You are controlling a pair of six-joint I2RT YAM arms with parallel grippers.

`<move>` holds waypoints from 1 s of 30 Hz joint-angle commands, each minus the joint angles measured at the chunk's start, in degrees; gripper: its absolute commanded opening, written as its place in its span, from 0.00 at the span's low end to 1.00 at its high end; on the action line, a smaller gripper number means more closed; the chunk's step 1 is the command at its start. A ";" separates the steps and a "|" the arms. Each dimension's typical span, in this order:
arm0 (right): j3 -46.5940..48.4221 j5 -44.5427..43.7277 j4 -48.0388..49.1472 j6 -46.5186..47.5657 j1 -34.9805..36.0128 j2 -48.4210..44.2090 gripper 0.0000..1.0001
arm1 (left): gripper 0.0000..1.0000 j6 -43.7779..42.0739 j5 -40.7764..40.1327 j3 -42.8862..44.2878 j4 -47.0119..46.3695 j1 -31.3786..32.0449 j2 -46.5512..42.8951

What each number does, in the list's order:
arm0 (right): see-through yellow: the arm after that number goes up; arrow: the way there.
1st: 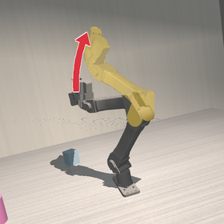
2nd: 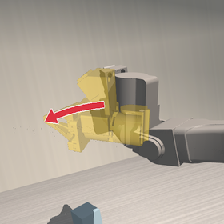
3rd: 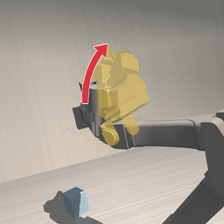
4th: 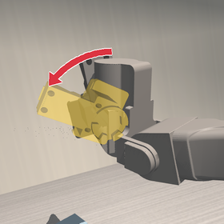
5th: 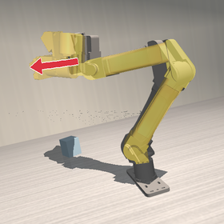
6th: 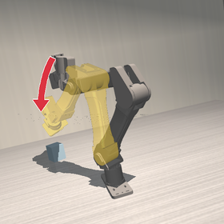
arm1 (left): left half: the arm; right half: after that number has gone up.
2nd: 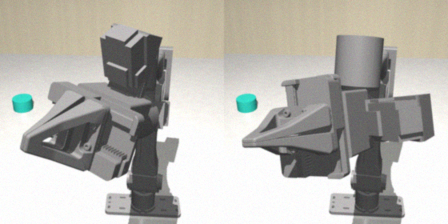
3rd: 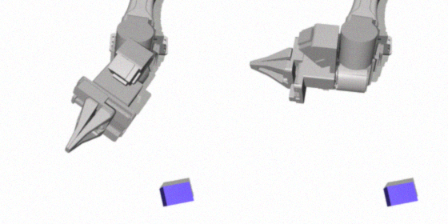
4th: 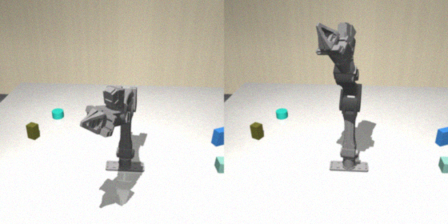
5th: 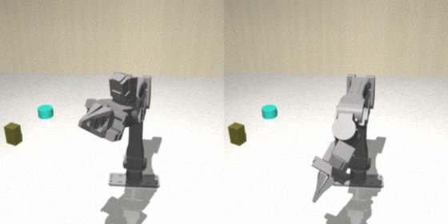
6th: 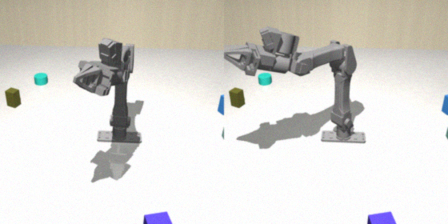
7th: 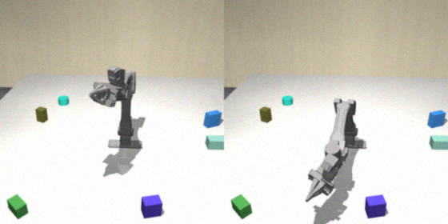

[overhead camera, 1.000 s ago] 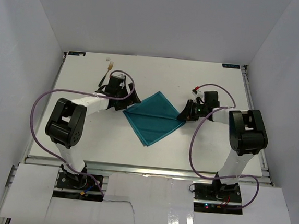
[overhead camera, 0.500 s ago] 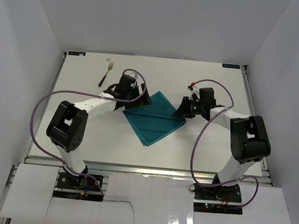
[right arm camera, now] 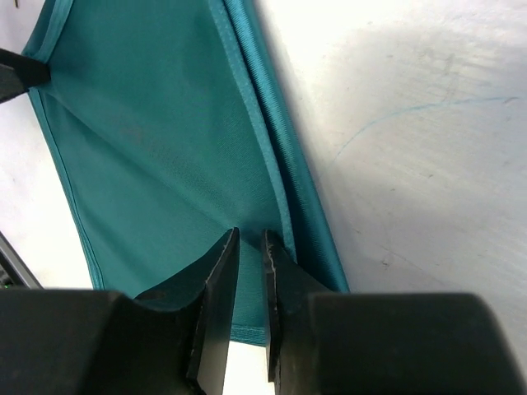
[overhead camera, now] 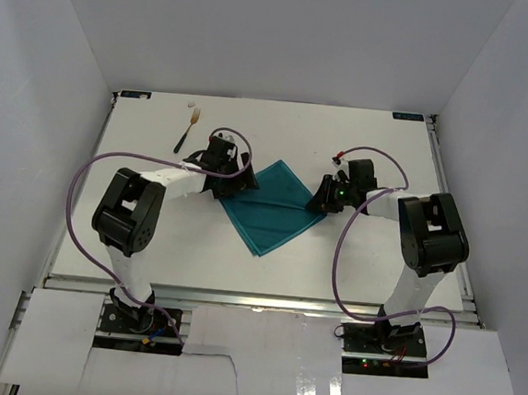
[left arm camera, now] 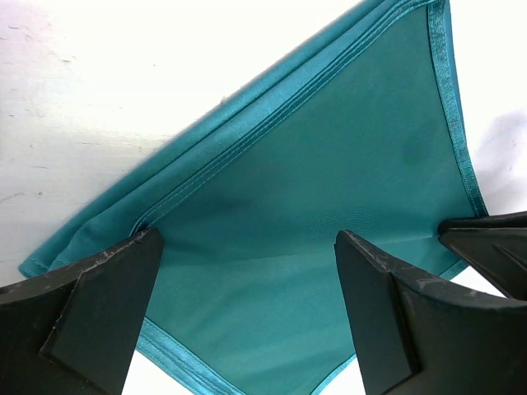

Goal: Fold the napkin into a case and place the utensils inside
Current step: Smooth out the napkin at the center of the board.

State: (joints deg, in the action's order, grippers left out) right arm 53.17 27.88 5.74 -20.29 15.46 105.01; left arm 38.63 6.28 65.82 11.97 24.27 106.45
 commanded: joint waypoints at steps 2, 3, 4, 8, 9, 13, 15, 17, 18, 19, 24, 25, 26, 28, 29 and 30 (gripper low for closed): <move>-1.31 -4.15 -0.29 -0.45 -2.63 2.13 0.24 | 0.98 -0.84 -3.47 -3.06 1.92 -0.98 -0.46; -1.75 -3.97 -0.11 -0.54 -2.98 2.39 0.23 | 0.98 -0.67 -3.65 -3.33 1.92 -1.07 -0.81; -1.92 -3.71 -0.11 -0.54 -3.59 2.56 0.23 | 0.98 -0.75 -4.00 -3.59 1.92 -1.07 -0.98; -2.45 -3.45 -0.11 0.34 -4.56 2.66 0.23 | 0.98 -0.84 -4.61 -4.21 2.36 -1.16 -1.69; -2.54 -3.44 -0.11 0.43 -4.65 2.48 0.23 | 0.98 -0.67 -4.35 -4.73 2.27 -1.16 -1.86; -3.07 -2.49 0.32 0.34 -4.83 2.22 0.23 | 0.98 0.56 -2.07 -6.93 0.43 -1.16 -2.83; -3.24 -2.04 0.68 0.34 -4.83 1.95 0.23 | 0.98 0.74 -1.71 -7.37 0.16 -1.16 -3.27; -3.51 -2.21 0.77 0.69 -4.83 1.43 0.23 | 0.98 0.83 -1.98 -7.64 0.08 -1.16 -3.71; -3.60 -2.21 0.77 0.78 -4.83 1.16 0.22 | 0.98 1.00 -1.63 -7.73 0.07 -1.16 -3.97; -3.68 -2.04 0.85 0.87 -4.83 0.81 0.22 | 0.98 1.09 -1.10 -7.73 -0.01 -1.16 -4.15; -2.81 -0.29 -0.11 2.88 -4.83 -1.64 0.23 | 0.98 0.31 0.83 -6.50 -0.19 -1.16 -5.64; -2.20 -0.02 -1.07 3.59 -4.83 -2.09 0.23 | 0.98 0.04 0.84 -6.15 -0.10 -1.16 -5.99; -1.49 0.16 -2.99 5.07 -4.83 -2.53 0.24 | 0.98 -0.31 0.84 -5.19 0.25 -1.16 -6.34; 0.18 0.25 -4.67 6.23 -4.74 -4.46 0.26 | 0.98 -0.57 1.97 -4.04 0.25 -1.16 -7.84; 0.70 -0.01 -5.64 6.67 -4.74 -5.25 0.29 | 0.98 -0.58 2.41 -3.17 0.25 -1.16 -8.36; 1.58 -0.28 -7.74 7.28 -4.65 -6.91 0.30 | 0.98 -0.58 2.85 -2.72 0.16 -1.07 -8.89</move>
State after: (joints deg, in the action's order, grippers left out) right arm 51.75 28.73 4.03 -17.08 11.20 102.52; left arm 39.00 7.35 60.58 10.00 23.55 102.21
